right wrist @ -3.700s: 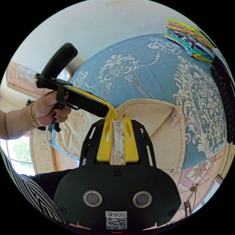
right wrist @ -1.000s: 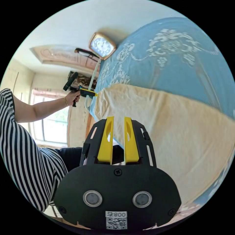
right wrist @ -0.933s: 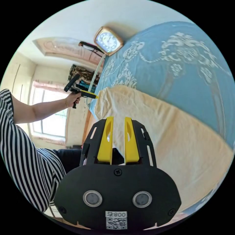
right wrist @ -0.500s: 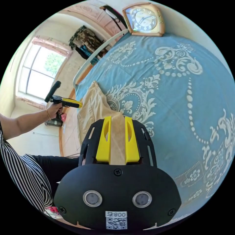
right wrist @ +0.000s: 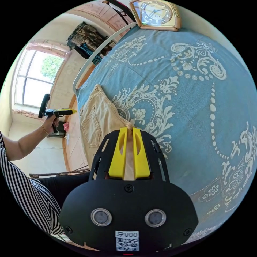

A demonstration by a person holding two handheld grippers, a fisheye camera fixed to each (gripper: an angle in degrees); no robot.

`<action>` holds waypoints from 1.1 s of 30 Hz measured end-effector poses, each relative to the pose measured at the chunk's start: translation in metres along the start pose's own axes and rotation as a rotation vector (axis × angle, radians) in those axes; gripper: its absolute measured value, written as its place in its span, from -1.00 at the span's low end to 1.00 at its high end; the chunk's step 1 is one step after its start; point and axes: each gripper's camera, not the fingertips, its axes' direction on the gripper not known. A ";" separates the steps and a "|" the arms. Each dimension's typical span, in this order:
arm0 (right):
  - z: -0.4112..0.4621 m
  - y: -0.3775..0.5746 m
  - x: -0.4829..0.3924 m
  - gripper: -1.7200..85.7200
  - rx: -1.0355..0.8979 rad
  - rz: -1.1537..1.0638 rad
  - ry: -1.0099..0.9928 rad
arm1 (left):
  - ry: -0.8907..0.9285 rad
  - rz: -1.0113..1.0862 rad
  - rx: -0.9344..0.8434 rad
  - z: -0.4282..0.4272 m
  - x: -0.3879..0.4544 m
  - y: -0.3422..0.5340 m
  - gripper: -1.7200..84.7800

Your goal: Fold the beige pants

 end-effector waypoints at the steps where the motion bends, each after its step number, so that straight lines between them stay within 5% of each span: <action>1: -0.005 -0.001 -0.006 -0.86 0.015 0.002 0.020 | -0.003 -0.007 -0.021 0.009 -0.007 0.002 -0.87; 7: -0.034 -0.011 -0.096 -0.81 0.152 -0.155 0.130 | 0.161 -0.206 0.074 0.032 -0.064 0.012 -0.77; 11: 0.018 -0.040 -0.157 -0.76 0.003 -0.334 -0.011 | 0.264 -0.284 0.107 0.053 -0.093 0.006 -0.78; 14: 0.076 -0.057 -0.188 -0.75 -0.169 -0.426 0.048 | 0.226 -0.246 0.114 0.058 -0.098 0.002 -0.83; 18: 0.085 -0.053 -0.214 -0.90 -0.145 -0.549 0.239 | 0.209 -0.209 0.148 0.055 -0.101 0.002 -0.87; 27: 0.015 -0.068 -0.205 -0.95 0.023 -0.422 0.058 | 0.194 -0.119 0.335 0.017 -0.090 -0.008 -0.88; 33: 0.066 -0.074 -0.179 -0.93 -0.107 -0.348 0.058 | 0.111 -0.138 0.174 0.065 -0.089 -0.036 -0.84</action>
